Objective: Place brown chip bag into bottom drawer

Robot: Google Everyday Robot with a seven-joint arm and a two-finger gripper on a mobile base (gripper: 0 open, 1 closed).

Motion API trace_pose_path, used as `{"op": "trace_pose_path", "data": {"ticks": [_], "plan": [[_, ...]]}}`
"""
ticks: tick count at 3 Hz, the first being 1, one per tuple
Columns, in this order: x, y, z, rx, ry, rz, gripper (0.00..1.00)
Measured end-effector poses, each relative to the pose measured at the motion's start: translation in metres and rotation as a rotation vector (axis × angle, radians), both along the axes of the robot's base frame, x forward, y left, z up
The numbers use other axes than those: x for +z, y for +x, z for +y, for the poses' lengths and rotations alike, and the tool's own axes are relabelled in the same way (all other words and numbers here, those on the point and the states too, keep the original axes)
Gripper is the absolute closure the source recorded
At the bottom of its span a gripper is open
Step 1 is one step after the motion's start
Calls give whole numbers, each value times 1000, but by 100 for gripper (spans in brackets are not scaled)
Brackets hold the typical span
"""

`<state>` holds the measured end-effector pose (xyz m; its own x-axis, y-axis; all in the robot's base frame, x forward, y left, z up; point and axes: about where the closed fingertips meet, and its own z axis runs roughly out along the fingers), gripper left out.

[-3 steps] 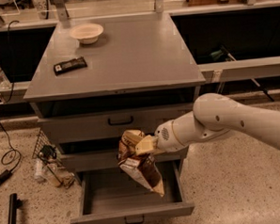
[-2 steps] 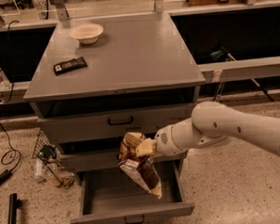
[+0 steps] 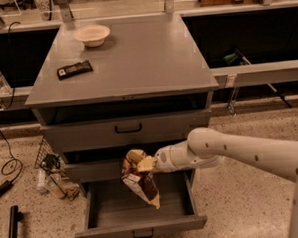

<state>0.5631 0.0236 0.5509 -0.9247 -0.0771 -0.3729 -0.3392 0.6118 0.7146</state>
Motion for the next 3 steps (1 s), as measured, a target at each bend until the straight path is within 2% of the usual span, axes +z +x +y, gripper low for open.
{"op": "trace_pose_path", "data": {"ticks": [1,2,3], "plan": [[-80,9,4,16,-29,63,100],[-161,-11,-14,-14,-96,210,100],[-166,-11,-15,-12,-107,213,100]]}}
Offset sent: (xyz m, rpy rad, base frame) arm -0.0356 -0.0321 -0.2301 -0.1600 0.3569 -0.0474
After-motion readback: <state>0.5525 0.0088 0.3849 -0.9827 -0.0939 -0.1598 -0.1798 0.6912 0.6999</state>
